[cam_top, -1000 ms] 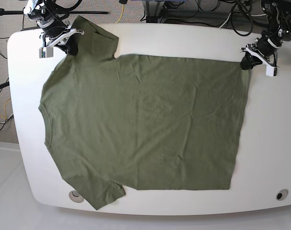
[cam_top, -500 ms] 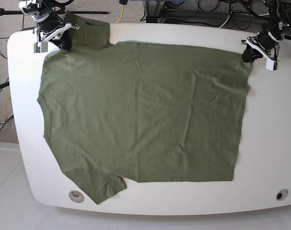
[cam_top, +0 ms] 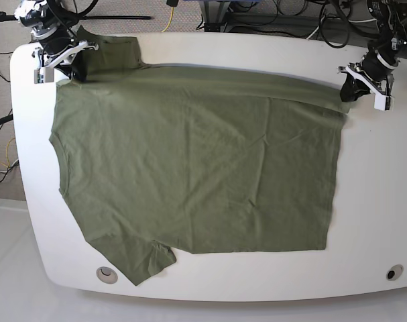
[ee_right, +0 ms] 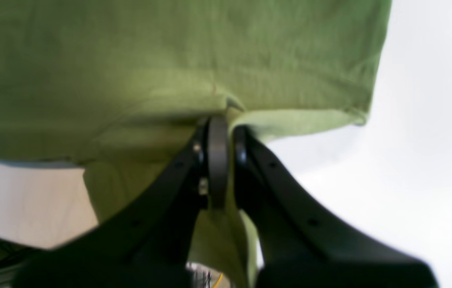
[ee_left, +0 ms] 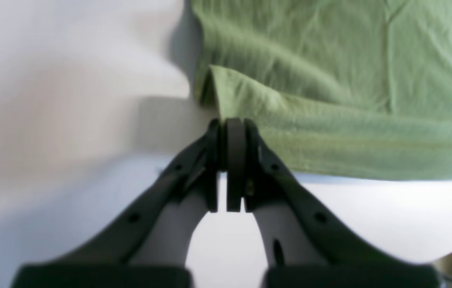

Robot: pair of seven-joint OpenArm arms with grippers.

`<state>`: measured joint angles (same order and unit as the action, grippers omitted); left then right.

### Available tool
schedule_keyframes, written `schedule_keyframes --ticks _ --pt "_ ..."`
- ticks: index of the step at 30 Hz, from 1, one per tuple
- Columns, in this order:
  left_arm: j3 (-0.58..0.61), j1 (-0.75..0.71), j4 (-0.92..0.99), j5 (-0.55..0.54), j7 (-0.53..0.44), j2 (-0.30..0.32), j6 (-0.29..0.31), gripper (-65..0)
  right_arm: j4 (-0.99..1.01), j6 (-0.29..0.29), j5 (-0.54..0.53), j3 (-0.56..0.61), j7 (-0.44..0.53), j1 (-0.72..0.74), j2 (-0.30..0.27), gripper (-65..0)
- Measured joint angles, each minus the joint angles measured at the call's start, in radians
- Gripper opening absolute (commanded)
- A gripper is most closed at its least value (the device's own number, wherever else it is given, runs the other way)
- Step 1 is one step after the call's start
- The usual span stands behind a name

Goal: Fold the T-shirt properly
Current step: 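Lift the shirt's collar edge with both grippers and pull it taut, then fold the collar edge over the shirt body with both grippers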

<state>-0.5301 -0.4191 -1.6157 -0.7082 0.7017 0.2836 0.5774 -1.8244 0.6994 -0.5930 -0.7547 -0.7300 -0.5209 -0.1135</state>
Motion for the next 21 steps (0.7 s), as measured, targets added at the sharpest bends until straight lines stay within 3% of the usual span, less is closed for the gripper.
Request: schedule_keyframes --ticks 21 --pt "0.005 0.128 0.008 0.014 0.004 -0.003 0.007 -65.0 0.016 0.0 0.039 0.014 0.026 0.177 -0.041 -65.0"
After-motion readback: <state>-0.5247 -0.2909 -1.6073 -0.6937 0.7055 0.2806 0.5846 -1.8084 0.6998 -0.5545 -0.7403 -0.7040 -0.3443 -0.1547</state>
